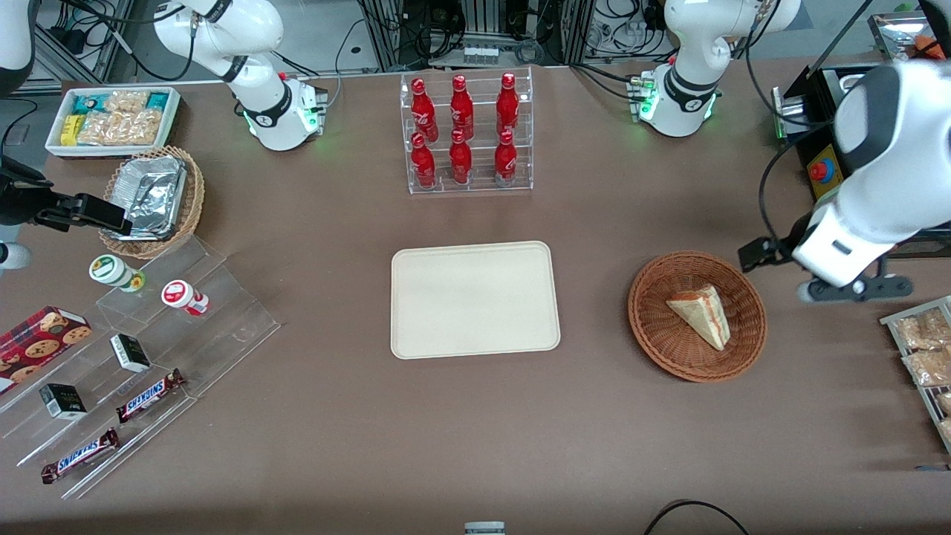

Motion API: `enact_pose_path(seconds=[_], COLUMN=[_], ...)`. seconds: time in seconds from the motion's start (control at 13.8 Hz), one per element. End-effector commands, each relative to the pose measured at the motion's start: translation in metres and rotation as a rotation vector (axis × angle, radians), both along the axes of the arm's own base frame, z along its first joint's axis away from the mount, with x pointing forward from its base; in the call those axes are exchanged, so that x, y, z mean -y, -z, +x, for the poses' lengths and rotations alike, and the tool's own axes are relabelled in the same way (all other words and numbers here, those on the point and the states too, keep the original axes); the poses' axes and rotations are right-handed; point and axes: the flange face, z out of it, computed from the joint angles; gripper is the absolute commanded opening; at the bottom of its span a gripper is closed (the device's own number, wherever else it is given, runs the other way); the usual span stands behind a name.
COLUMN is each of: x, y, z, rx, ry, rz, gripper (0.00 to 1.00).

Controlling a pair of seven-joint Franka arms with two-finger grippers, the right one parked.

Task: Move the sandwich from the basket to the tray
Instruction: 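Move the open left gripper over the sandwich in the wicker basket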

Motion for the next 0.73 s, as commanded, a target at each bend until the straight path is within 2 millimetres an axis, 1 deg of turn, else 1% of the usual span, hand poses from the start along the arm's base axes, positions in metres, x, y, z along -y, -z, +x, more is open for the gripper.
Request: enact_pose_path(seconds=[0.0, 0.07, 0.15, 0.29, 0.36, 0.58, 0.65], x=[0.001, 0.001, 0.001, 0.001, 0.001, -0.001, -0.001], y=[0.034, 0.043, 0.057, 0.088, 0.105, 0.147, 0.157], z=[-0.007, -0.005, -0.006, -0.012, -0.017, -0.032, -0.034], rx=[0.052, 0.086, 0.094, 0.104, 0.123, 0.117, 0.116], ry=[-0.157, -0.290, -0.348, -0.385, -0.429, -0.435, -0.434], rz=[0.005, 0.001, 0.001, -0.005, -0.012, -0.007, -0.008], gripper=[1.00, 1.00, 1.00, 1.00, 1.00, 1.00, 1.00])
